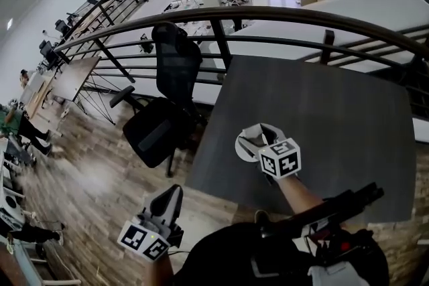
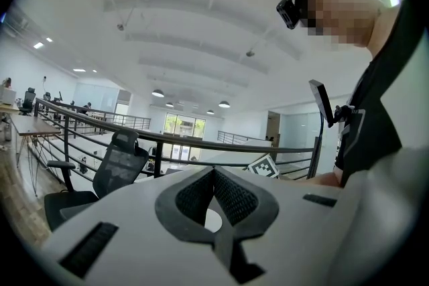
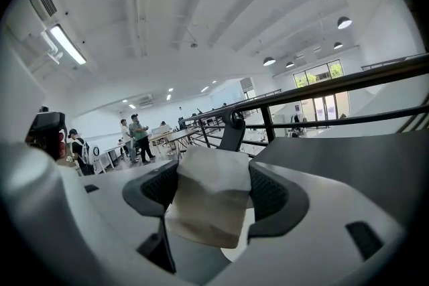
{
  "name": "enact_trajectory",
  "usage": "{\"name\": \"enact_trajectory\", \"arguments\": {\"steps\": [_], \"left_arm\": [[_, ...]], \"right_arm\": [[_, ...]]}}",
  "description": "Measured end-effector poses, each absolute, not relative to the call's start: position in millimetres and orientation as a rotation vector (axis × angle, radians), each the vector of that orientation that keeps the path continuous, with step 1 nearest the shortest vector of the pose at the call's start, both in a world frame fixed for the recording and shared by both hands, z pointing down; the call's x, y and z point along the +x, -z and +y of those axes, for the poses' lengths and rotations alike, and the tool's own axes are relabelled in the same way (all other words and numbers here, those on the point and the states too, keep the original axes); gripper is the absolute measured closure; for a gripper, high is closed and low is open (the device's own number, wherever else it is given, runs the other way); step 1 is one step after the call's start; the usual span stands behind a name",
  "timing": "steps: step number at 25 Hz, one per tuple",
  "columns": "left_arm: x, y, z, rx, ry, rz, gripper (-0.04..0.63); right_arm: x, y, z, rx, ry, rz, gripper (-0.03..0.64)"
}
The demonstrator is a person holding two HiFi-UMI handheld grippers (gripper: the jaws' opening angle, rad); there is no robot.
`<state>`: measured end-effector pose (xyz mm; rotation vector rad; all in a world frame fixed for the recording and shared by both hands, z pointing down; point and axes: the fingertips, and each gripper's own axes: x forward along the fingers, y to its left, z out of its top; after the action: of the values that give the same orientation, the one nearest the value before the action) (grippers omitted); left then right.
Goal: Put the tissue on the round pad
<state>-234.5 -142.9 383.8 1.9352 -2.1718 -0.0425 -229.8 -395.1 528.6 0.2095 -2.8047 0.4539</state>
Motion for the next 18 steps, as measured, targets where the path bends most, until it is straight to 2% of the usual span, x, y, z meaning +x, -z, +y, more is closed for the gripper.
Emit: {"name": "enact_trajectory", "arguments": {"steps": [18], "left_arm": [[-246.5, -389.1, -168.7, 1.808, 0.061, -2.2, 0.591]], "right_arm": [[-245.7, -642.6, -429.5, 0.178, -0.337, -2.591, 0.291]]}}
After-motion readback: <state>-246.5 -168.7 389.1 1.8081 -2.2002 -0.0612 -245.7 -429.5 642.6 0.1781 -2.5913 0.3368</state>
